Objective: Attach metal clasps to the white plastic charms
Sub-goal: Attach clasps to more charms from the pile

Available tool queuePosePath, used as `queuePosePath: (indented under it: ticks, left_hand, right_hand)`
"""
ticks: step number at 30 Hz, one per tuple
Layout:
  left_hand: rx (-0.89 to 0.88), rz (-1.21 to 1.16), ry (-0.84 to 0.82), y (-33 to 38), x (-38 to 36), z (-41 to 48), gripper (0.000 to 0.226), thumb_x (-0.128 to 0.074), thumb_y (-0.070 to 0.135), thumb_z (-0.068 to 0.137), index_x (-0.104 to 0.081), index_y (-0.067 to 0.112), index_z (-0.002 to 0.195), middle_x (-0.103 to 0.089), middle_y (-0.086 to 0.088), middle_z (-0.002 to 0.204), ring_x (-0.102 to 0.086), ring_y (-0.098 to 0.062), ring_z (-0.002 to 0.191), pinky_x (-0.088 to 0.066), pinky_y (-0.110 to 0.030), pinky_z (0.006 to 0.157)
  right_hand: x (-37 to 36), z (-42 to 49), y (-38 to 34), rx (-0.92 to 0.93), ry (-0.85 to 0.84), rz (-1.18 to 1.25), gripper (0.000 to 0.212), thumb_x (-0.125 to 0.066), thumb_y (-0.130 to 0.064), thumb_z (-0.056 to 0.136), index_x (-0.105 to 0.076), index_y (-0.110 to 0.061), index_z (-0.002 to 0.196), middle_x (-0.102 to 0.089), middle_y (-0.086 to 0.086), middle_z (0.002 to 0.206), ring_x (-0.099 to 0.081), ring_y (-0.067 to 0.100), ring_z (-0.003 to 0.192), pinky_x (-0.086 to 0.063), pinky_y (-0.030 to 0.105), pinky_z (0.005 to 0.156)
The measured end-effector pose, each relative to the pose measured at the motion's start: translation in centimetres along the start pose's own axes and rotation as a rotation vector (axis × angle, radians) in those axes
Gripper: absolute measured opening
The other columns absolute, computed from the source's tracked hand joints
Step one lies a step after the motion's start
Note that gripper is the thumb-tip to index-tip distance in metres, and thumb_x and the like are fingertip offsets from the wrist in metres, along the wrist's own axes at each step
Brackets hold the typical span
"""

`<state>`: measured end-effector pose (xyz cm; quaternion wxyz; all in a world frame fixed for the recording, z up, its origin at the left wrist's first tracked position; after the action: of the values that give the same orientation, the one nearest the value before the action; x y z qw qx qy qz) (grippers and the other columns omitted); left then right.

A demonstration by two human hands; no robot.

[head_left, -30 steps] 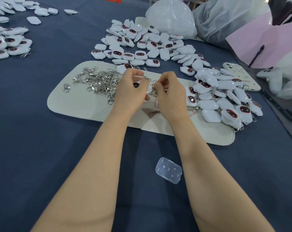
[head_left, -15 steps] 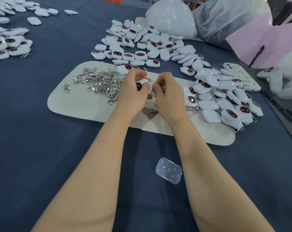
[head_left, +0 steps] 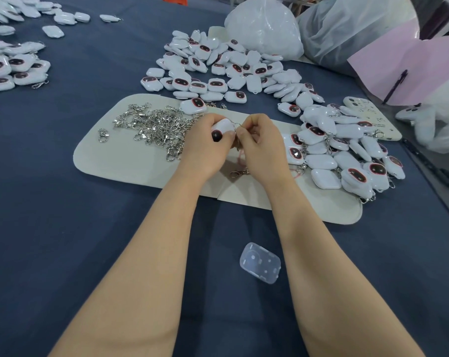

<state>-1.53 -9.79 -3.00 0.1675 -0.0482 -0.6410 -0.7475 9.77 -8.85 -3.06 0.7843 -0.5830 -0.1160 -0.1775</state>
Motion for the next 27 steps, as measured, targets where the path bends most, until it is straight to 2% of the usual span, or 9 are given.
queuePosePath:
  ticks: [5,10,14,17,20,21,23,25,27]
  left_hand:
    - [0.042,0.017,-0.027,0.16,0.01,0.03,0.022,-0.059,0.009,0.087,-0.06,0.004,0.108,-0.067,-0.015,0.101,-0.064,-0.032,0.096,-0.05,-0.047,0.09]
    - [0.058,0.057,-0.044,0.17,-0.21,-0.03,0.027,-0.057,0.011,0.088,-0.059,0.005,0.114,-0.066,-0.014,0.108,-0.063,-0.031,0.1,-0.049,-0.046,0.092]
    - [0.062,-0.013,-0.037,0.38,-0.04,-0.11,0.022,-0.058,0.007,0.085,-0.062,0.007,0.106,-0.067,-0.012,0.096,-0.065,-0.032,0.094,-0.051,-0.048,0.089]
    - [0.11,-0.102,-0.004,0.22,0.1,-0.06,0.019,-0.055,0.005,0.084,-0.062,0.013,0.099,-0.064,-0.003,0.085,-0.067,-0.022,0.079,-0.056,-0.044,0.083]
    - [0.13,-0.146,0.063,-0.18,0.28,-0.09,0.029,-0.053,0.006,0.088,-0.056,0.02,0.113,-0.058,-0.002,0.111,-0.066,-0.017,0.094,-0.054,-0.037,0.087]
    - [0.085,-0.075,0.083,-0.22,0.38,-0.07,0.035,-0.052,0.006,0.089,-0.054,0.022,0.119,-0.056,0.002,0.118,-0.063,-0.009,0.098,-0.049,-0.027,0.091]
    - [-0.005,0.05,0.098,0.09,0.38,-0.26,0.032,-0.05,0.005,0.089,-0.059,0.021,0.115,-0.058,0.01,0.108,-0.061,0.006,0.084,-0.047,-0.013,0.082]
    - [-0.028,0.097,0.062,0.27,0.05,-0.28,0.022,-0.051,0.008,0.09,-0.065,0.018,0.103,-0.062,0.01,0.094,-0.067,-0.008,0.083,-0.051,-0.026,0.082]
    - [-0.035,0.166,0.046,0.31,-0.13,-0.21,0.013,-0.056,0.014,0.089,-0.067,0.017,0.095,-0.064,0.006,0.084,-0.063,-0.013,0.078,-0.048,-0.024,0.076]
  right_hand:
    - [-0.29,0.15,0.25,-0.028,-0.005,-0.039,0.01,-0.051,-0.009,0.093,-0.048,-0.016,0.087,-0.056,-0.005,0.073,-0.056,0.019,0.074,-0.051,0.045,0.076]
    - [-0.36,0.21,0.35,-0.004,-0.003,-0.141,0.007,-0.051,-0.011,0.093,-0.048,-0.016,0.089,-0.053,-0.009,0.073,-0.054,0.018,0.075,-0.046,0.033,0.074]
    - [-0.37,0.34,0.52,-0.04,0.003,-0.076,0.007,-0.05,-0.011,0.094,-0.049,-0.015,0.089,-0.055,-0.008,0.072,-0.054,0.015,0.072,-0.044,0.03,0.072]
    - [-0.41,0.31,0.6,-0.075,0.004,-0.043,0.015,-0.049,-0.012,0.095,-0.047,-0.021,0.083,-0.058,-0.013,0.066,-0.059,0.01,0.071,-0.046,0.032,0.072]
    - [-0.52,0.29,0.67,-0.123,-0.005,0.01,0.02,-0.047,-0.013,0.095,-0.044,-0.025,0.081,-0.064,0.0,0.079,-0.066,0.021,0.086,-0.052,0.048,0.08]
    - [-0.52,0.28,0.59,-0.12,0.0,0.004,0.02,-0.047,-0.013,0.095,-0.044,-0.025,0.08,-0.065,0.001,0.08,-0.066,0.02,0.085,-0.053,0.048,0.079]
    - [-0.48,0.29,0.48,-0.094,0.011,-0.016,0.022,-0.048,-0.012,0.095,-0.043,-0.027,0.079,-0.064,-0.001,0.079,-0.063,0.016,0.075,-0.052,0.043,0.075]
    - [-0.4,0.3,0.4,-0.07,0.015,-0.032,0.024,-0.049,-0.013,0.094,-0.043,-0.028,0.078,-0.06,-0.004,0.075,-0.057,0.016,0.069,-0.049,0.038,0.072]
    - [-0.39,0.35,0.4,-0.063,0.005,-0.033,0.021,-0.051,-0.014,0.094,-0.044,-0.027,0.078,-0.055,-0.008,0.071,-0.054,0.015,0.068,-0.045,0.034,0.069]
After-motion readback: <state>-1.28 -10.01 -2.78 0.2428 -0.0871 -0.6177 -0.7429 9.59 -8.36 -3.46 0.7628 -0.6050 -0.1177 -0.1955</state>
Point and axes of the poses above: each hand's wrist, its own z-axis towards the middle knuckle, its own x-axis out of the back of the hand, y = z × x, the point moved 2 cm from there along z, towards the middle knuckle
